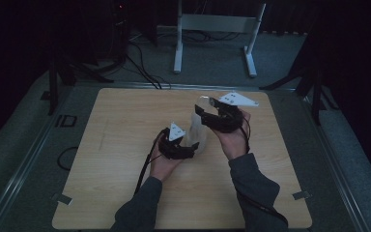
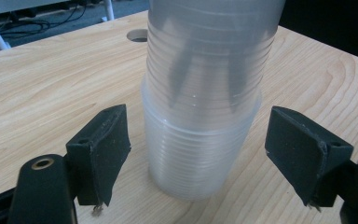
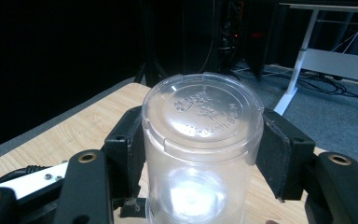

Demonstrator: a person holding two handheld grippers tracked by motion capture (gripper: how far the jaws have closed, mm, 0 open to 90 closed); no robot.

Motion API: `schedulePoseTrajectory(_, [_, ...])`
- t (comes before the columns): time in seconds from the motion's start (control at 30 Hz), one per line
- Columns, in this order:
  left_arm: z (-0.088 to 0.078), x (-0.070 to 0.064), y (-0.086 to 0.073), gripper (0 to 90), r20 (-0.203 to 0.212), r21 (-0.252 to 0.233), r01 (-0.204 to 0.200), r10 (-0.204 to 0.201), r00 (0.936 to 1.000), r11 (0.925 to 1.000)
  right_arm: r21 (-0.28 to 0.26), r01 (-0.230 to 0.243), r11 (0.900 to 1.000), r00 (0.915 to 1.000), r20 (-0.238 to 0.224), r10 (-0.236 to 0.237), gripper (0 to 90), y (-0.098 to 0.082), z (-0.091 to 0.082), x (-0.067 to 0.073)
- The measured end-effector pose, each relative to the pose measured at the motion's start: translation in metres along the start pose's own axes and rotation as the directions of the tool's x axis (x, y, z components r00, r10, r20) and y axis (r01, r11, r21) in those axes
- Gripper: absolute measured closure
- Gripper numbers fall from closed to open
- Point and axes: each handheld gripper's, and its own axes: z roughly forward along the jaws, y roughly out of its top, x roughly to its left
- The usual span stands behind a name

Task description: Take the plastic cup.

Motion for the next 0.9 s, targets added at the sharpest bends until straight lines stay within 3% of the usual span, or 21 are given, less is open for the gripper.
schedulePoseTrajectory(0.43, [-0.006, 0.001, -0.004, 22.8, -0.002, -0.011, 0.014, -0.014, 0.9999, 0.9998, -0.03, 0.0, 1.0, 0.9999, 0.016, 0.0, 39.3, 0.007, -0.018, -0.01])
schedulePoseTrajectory(0.9, [-0.012, 0.003, -0.008, 23.0, 0.008, -0.008, 0.009, -0.009, 0.9999, 0.9999, -0.032, -0.009, 0.999, 0.9982, 0.059, 0.011, 39.4, 0.0, -0.035, -0.026])
